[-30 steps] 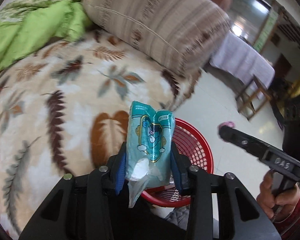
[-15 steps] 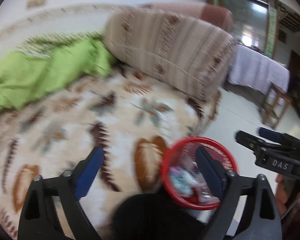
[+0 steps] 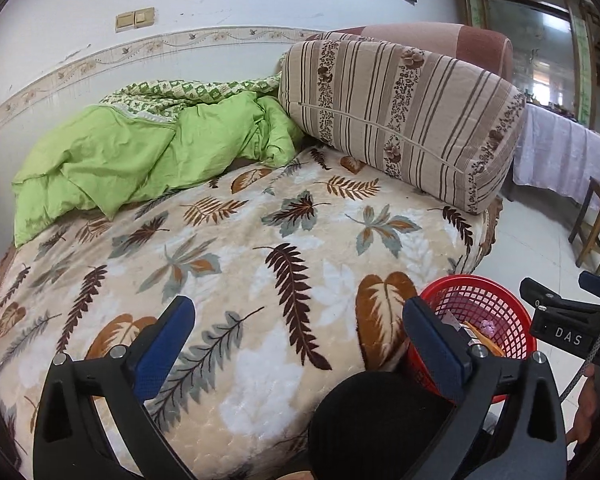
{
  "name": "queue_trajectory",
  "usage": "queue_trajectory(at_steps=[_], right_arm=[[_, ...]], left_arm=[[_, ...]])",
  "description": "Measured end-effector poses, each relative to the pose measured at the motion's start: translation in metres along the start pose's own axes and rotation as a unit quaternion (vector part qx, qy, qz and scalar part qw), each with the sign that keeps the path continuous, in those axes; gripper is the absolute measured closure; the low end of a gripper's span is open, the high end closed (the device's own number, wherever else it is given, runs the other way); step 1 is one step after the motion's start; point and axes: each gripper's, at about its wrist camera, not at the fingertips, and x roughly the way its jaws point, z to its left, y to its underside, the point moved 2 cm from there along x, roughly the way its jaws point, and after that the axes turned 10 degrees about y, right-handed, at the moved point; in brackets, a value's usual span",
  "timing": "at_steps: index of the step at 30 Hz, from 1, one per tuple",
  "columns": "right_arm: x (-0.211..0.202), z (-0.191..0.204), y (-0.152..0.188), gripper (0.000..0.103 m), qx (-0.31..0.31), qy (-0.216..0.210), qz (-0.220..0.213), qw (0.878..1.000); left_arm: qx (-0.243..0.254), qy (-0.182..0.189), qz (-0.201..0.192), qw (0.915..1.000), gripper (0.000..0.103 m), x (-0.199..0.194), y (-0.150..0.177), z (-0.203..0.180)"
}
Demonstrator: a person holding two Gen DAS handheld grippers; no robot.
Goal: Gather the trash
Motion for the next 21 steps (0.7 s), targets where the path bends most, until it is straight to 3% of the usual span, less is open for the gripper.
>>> queue_trajectory(at_steps=[6, 21], right_arm=[[-0.0001, 0.0002, 0.0028, 0.003, 0.0, 0.01, 0.0, 1.0], [-0.0021, 0.0078, 0.0042, 0.003, -0.011, 0.006, -0.001, 1.0]], left_arm=[[-0.005, 0.0, 0.007, 1.0, 0.0, 0.005, 0.0036, 0.0032], [0.0, -0.045, -0.003, 0.999, 0.0, 0.0023, 0.0056, 0.0073]])
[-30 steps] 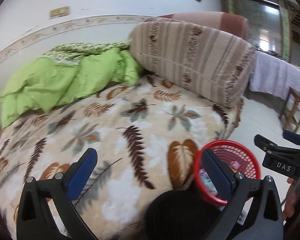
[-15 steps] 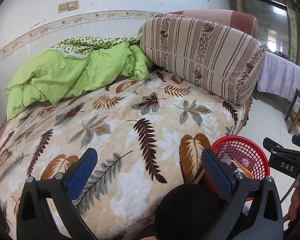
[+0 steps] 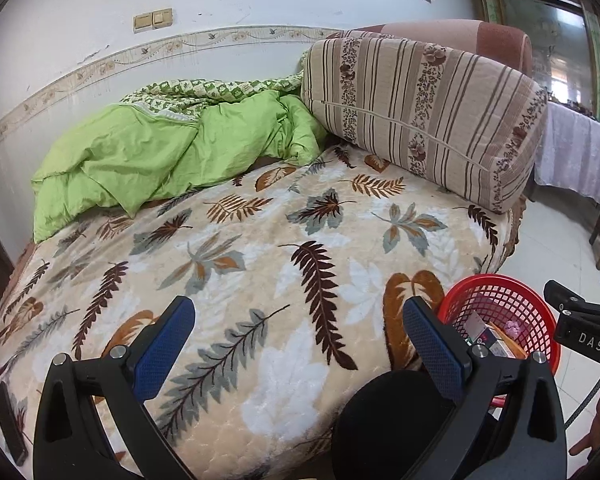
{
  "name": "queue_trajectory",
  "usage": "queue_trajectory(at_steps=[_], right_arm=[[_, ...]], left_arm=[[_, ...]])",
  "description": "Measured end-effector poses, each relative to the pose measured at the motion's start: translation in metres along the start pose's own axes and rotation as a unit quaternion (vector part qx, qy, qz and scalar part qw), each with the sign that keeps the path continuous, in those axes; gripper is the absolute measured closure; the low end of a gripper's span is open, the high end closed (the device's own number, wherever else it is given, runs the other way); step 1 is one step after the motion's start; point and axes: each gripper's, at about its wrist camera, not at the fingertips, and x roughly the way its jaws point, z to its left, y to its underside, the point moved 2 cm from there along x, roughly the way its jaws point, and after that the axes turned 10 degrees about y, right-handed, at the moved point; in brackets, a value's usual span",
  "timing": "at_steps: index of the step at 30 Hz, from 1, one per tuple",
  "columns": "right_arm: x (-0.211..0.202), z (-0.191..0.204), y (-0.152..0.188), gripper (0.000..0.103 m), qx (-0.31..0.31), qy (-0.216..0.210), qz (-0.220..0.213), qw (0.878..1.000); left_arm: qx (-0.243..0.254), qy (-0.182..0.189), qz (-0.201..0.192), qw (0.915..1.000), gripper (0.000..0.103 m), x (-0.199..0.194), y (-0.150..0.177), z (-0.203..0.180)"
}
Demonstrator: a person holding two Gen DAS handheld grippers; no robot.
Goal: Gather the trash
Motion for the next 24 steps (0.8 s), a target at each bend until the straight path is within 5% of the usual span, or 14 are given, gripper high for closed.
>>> queue_trajectory(at_steps=[24], right_arm=[[-0.0047, 0.0039, 0.0029, 0.003, -0.006, -0.004, 0.0, 1.0]], left_arm=[[0.003, -0.004, -0.002, 1.0, 0.0, -0.0022, 0.0004, -0.0012]])
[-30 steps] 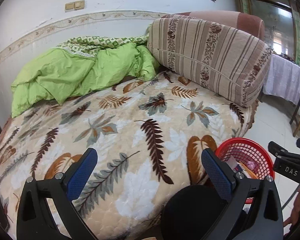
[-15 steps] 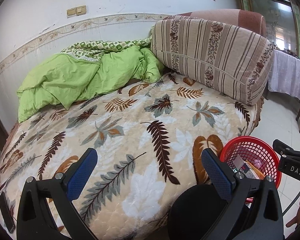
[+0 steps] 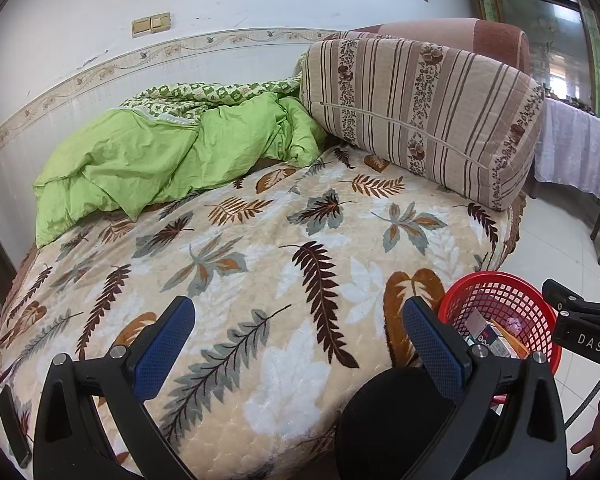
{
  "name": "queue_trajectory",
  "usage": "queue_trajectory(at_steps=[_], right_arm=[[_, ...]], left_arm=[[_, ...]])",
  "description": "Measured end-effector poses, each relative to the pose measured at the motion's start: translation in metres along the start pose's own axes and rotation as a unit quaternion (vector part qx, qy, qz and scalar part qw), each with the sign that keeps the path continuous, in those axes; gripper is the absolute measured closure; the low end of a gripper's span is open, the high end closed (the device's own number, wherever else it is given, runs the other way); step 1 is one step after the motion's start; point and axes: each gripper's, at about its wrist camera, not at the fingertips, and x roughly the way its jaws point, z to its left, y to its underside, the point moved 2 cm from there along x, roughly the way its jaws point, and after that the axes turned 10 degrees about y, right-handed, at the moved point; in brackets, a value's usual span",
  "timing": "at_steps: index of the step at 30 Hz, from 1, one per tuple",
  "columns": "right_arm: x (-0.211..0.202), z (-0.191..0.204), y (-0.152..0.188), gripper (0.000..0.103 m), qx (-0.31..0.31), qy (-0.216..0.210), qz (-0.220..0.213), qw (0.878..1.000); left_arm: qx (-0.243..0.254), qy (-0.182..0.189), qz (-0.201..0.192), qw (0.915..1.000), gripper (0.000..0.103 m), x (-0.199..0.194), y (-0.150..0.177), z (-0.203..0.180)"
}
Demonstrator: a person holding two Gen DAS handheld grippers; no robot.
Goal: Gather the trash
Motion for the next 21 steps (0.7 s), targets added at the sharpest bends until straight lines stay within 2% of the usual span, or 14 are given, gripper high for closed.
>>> queue_trajectory(at_steps=[21], right_arm=[[-0.0013, 0.0004, 0.0006, 0.003, -0.001, -0.001, -0.001, 1.0]], left_arm=[[0.001, -0.001, -0.001, 1.0, 0.0, -0.0005, 0.0, -0.0018]])
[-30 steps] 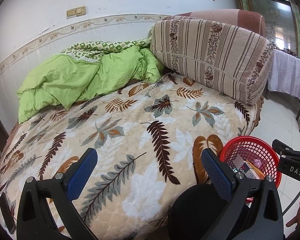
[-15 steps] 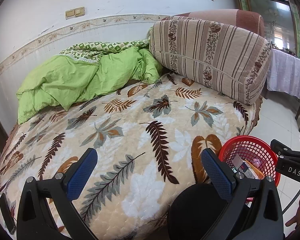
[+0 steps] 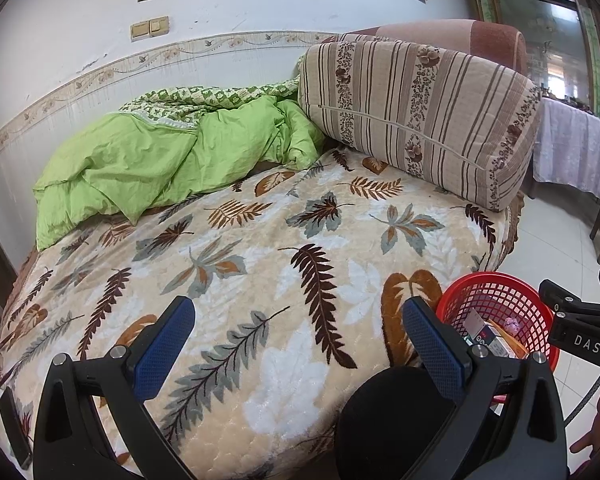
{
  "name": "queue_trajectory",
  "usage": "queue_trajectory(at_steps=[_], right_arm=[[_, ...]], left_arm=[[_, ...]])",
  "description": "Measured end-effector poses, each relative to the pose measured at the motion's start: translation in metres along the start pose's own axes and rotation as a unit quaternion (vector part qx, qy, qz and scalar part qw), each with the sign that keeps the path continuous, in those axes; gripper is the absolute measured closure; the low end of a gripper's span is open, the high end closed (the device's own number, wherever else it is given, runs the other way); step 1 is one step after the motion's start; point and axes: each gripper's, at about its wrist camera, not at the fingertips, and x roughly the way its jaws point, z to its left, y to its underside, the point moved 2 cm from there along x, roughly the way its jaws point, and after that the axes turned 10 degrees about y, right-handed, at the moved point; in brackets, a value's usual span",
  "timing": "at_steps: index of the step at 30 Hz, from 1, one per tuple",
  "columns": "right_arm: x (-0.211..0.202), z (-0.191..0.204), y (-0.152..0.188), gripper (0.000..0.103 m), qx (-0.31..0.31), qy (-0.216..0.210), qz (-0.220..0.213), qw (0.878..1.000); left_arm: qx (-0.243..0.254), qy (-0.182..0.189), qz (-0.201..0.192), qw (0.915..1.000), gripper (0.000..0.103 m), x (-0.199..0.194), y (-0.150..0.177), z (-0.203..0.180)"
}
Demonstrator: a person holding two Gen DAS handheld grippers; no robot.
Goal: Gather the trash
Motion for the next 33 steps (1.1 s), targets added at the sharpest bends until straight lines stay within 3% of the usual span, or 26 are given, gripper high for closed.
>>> queue_trajectory(at_steps=[33], right_arm=[[-0.0037, 0.0022, 0.0018, 0.003, -0.002, -0.002, 0.0, 1.0]], left_arm=[[0.001, -0.001, -0.002, 1.0, 0.0, -0.0024, 0.0012, -0.0021]])
